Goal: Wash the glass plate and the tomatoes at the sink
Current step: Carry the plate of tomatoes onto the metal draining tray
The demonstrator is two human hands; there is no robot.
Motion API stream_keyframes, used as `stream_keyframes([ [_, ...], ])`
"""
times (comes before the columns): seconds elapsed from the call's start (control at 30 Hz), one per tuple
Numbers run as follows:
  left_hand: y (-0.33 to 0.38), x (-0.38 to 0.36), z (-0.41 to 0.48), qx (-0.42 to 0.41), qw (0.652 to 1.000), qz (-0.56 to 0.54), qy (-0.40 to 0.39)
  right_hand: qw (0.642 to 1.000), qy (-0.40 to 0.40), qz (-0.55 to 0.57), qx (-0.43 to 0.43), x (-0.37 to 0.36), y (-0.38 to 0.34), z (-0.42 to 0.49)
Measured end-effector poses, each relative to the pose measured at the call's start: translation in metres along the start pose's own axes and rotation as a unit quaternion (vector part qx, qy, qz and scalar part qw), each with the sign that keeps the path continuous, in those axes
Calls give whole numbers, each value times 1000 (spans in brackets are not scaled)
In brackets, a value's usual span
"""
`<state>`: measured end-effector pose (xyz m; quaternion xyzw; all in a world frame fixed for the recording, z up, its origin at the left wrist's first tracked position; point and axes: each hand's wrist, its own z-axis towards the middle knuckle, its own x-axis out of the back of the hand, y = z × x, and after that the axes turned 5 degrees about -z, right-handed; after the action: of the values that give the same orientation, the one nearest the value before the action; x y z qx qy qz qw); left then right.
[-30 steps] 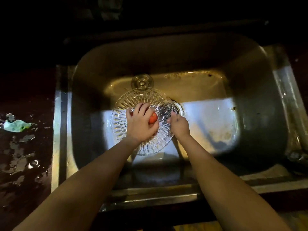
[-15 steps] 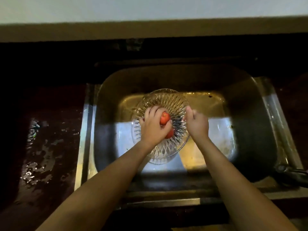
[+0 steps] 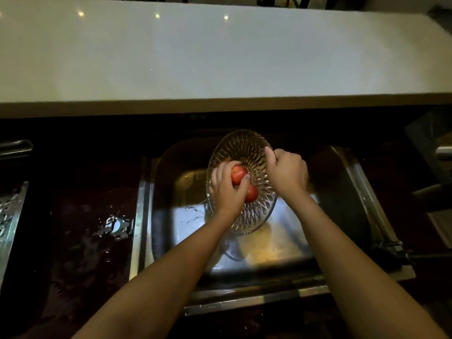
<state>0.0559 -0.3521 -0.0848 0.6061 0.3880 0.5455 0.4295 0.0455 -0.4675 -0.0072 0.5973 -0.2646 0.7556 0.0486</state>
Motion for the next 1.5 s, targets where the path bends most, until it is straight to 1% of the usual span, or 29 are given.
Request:
stream_keyframes([
  [0.13,13,3,-5,22,999,-45,-13,1000,-6,-21,-11,17,-8,-1],
  [0.37,29,11,0,6,997,-50,-57,998,9,-44,-41,35,-15,-10],
  [0.67,39,13,-17,12,993,-82,-88,996,36,-74,-43,44,-14,-20],
  [0.97,48,25,-26,-15,987,-115,-107,991,68,-103,-49,57,-22,-29],
  [1.07,48,30,-28,-26,988,-100,-116,990,76,-94,-68,55,-20,-35],
  [1.17,47,42,-24,-59,988,-16,-139,990,65,-23,-120,46,-16,-49],
  [1.23,46,55,-20,-87,980,71,-166,985,42,66,-152,37,-16,-64],
  [1.3,44,72,-17,-113,966,151,-178,970,24,159,-184,27,-20,-80],
  [1.4,45,102,-21,-153,947,233,-159,941,6,264,-210,16,-37,-95],
  [1.5,47,137,-31,-169,942,270,-108,918,-5,340,-206,6,-62,-106],
])
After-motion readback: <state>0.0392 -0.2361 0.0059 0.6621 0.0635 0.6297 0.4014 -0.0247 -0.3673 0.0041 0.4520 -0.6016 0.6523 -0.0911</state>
